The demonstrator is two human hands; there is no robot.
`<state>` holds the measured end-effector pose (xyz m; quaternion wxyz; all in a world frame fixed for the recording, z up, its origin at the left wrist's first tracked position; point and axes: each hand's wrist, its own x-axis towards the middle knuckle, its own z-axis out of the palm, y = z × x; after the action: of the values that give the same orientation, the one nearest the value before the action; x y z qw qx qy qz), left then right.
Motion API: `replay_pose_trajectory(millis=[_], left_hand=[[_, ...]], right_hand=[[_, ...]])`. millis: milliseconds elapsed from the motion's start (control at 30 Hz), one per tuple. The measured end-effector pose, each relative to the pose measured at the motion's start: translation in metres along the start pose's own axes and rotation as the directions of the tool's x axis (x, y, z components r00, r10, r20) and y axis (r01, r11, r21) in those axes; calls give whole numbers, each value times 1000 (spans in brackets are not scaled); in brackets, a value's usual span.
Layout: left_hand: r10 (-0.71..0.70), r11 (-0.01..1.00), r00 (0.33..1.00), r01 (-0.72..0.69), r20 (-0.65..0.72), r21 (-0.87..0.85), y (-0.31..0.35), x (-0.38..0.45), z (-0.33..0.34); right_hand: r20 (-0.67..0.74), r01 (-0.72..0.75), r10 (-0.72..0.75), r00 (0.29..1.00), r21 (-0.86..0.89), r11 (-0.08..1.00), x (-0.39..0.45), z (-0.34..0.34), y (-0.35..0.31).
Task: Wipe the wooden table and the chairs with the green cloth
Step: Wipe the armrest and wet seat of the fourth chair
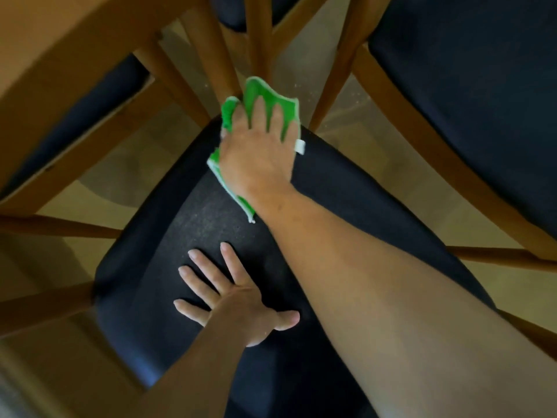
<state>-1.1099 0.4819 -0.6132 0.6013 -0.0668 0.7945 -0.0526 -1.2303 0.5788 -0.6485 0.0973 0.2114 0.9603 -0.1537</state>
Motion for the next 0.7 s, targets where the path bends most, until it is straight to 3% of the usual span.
replay_pose_trajectory(millis=[133, 200, 333, 500, 633, 700], left_hand=[[-17, 1000, 1000, 17, -2, 14, 1, 0, 1], [-27, 1000, 1000, 27, -4, 12, 2, 0, 0], [-1, 1000, 1000, 1, 1, 4, 1, -2, 1], [31, 999, 999, -31, 21, 7, -2, -1, 0], [29, 1000, 999, -29, 46, -12, -1, 0, -1], [32, 999, 998, -31, 51, -11, -2, 2, -1]], right_hand=[[5, 170, -170, 985, -18, 985, -6, 0, 12], [-10, 181, -181, 983, 23, 983, -10, -3, 35], [-42, -63, 65, 997, 59, 996, -50, -6, 90], [-66, -358, 358, 932, 11, 934, -122, -7, 157], [-114, -526, 529, 841, 57, 849, -112, -5, 142], [-96, -546, 551, 829, 73, 834, -91, -7, 121]])
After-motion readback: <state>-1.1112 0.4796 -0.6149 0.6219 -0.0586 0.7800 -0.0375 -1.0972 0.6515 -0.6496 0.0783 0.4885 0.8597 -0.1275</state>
